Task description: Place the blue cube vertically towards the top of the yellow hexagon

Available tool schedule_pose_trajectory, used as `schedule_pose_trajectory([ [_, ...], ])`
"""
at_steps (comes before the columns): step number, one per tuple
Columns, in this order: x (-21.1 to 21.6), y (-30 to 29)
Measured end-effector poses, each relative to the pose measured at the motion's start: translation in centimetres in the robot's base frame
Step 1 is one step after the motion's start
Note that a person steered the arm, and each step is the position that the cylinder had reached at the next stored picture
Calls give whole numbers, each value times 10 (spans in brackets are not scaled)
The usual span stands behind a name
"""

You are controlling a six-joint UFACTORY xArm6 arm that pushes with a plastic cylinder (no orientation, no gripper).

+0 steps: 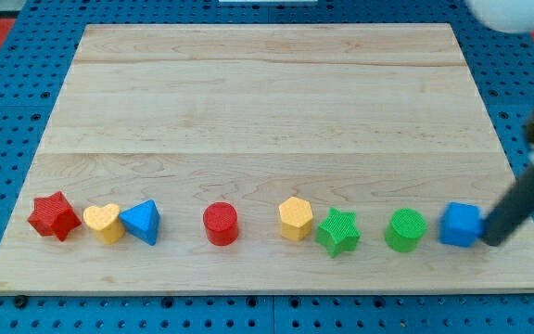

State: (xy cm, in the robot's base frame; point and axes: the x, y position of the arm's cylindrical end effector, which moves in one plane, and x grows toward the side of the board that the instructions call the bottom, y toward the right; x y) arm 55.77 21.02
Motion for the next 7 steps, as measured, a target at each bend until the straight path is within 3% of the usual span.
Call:
schedule_pose_trajectory([
  [1, -10, -44],
  [3, -5, -6],
  [4, 14, -22],
  [6, -65, -130],
  [7, -102, -154],
])
